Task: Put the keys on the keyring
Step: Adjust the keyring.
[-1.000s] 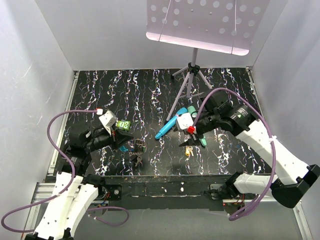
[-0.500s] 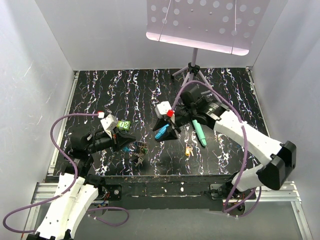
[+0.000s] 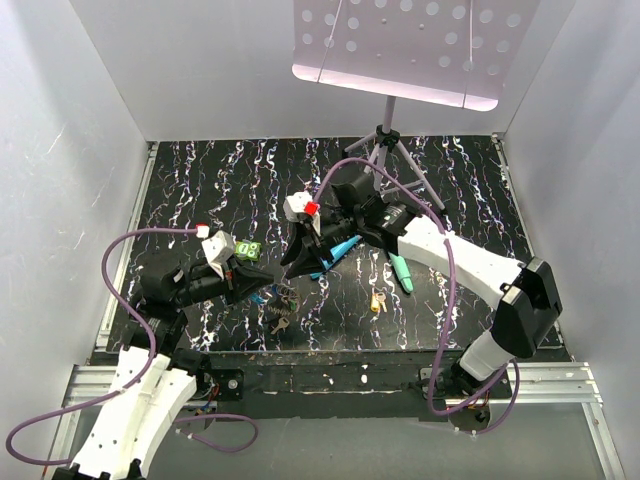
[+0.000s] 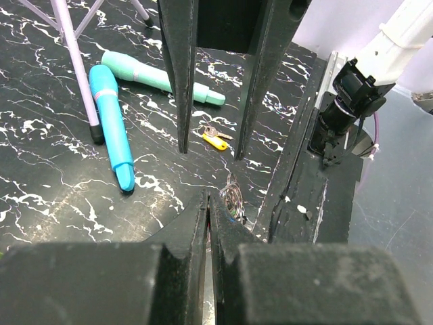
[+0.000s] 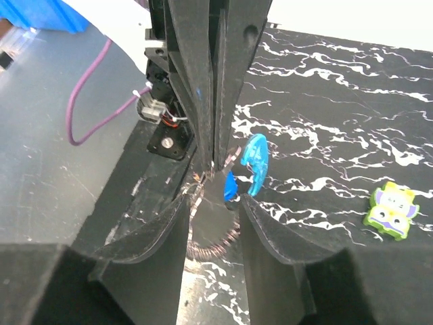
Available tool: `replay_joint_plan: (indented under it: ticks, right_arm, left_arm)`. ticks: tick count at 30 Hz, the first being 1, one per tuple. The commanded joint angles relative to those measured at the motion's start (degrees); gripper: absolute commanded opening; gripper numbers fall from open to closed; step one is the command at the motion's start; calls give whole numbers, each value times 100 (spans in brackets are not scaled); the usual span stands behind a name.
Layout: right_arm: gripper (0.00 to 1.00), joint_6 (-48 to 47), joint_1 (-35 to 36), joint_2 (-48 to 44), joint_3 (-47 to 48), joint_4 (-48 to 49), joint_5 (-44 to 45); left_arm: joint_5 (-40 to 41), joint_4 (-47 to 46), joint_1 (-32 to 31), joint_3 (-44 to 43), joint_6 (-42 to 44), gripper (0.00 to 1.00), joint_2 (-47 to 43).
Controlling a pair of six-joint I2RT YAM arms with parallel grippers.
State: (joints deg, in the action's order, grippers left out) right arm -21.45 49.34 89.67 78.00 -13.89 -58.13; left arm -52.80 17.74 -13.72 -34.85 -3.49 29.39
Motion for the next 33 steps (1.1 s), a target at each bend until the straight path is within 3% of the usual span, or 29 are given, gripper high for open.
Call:
replay_joint_plan:
  ticks: [1, 33]
  right_arm:
    - [42, 607, 119, 129, 312, 563, -304]
    - [36, 871, 471, 306, 242, 352, -58]
  left_arm:
    - [-3, -253, -26, 57, -64, 0, -179]
    - [278, -517, -17, 224, -267, 0, -706]
